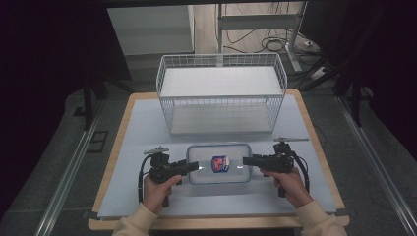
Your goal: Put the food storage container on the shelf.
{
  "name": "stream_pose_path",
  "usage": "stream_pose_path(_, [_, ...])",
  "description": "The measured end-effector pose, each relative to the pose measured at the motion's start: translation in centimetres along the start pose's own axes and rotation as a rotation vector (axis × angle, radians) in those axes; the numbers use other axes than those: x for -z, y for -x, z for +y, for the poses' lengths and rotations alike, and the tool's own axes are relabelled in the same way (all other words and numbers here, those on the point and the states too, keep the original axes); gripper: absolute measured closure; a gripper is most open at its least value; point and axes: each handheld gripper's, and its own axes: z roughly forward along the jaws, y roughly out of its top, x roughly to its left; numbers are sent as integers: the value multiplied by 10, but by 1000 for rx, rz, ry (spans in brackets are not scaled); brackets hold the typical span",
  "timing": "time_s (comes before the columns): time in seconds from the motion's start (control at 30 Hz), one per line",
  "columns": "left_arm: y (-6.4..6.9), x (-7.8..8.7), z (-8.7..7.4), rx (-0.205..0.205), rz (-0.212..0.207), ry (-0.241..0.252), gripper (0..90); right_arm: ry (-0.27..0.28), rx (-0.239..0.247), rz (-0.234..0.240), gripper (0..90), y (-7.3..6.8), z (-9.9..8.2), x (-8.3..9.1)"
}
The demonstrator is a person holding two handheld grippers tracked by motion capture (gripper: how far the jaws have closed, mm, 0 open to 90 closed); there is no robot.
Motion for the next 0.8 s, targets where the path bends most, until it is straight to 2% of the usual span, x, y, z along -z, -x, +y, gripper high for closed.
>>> stream_pose_path(0.8, [13, 9, 11, -46, 7, 40, 467, 38, 56, 5, 494, -10, 10, 9])
